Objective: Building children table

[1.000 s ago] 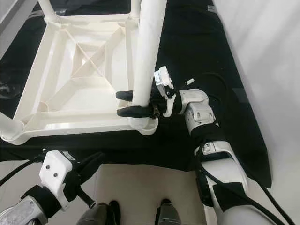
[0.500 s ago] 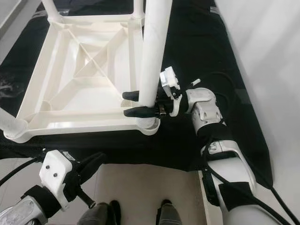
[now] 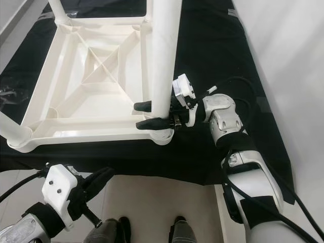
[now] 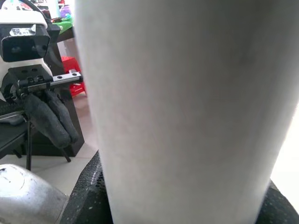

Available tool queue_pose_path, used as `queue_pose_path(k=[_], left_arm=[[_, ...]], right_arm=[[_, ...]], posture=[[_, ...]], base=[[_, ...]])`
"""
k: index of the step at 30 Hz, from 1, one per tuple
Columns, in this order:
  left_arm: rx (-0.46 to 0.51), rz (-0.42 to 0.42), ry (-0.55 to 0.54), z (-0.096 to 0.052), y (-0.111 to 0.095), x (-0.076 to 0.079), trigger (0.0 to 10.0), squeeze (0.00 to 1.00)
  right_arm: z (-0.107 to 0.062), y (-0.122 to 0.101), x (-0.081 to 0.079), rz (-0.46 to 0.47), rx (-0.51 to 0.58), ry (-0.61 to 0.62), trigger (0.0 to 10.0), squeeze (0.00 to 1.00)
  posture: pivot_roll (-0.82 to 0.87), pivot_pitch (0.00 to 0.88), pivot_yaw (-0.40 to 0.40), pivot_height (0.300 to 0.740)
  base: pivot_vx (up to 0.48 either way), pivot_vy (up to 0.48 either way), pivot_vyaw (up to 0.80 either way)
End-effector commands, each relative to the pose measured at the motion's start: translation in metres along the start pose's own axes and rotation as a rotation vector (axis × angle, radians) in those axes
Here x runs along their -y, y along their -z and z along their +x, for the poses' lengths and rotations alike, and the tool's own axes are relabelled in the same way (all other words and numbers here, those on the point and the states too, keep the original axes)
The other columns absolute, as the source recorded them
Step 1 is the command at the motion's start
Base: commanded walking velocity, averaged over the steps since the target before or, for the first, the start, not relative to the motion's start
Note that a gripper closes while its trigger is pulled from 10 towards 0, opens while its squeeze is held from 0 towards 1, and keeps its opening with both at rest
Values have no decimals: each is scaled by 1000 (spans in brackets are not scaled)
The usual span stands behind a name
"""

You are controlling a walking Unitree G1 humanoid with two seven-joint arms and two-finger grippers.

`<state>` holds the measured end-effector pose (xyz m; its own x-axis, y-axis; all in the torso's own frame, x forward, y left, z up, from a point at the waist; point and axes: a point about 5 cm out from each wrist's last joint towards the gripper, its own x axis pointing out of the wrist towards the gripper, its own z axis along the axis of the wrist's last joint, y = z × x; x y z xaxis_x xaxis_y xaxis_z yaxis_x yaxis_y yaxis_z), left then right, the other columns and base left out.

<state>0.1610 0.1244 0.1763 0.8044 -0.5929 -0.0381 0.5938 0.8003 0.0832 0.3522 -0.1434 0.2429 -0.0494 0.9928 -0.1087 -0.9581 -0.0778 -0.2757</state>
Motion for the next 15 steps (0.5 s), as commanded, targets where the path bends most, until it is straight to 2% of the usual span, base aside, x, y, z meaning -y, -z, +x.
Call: queue_pose_path(k=[1,8,15], left_arm=[[-24,-10,5,-3,3,0,10000,0],[-24,-10,6,-2,3,0,10000,0],[-23,-7,3,-3,3,-1,10000,0]], right_arm=[[-1,18,-9,67,-53,-26,10000,0],[7,24,-12,52,-90,-62,10000,0],[2,19,-8,46,-111,-54,10000,0]], posture=[[122,282,28,740],[125,288,28,740],[123,292,26,740]], base=[[0,0,0],[0,0,0],[0,0,0]])
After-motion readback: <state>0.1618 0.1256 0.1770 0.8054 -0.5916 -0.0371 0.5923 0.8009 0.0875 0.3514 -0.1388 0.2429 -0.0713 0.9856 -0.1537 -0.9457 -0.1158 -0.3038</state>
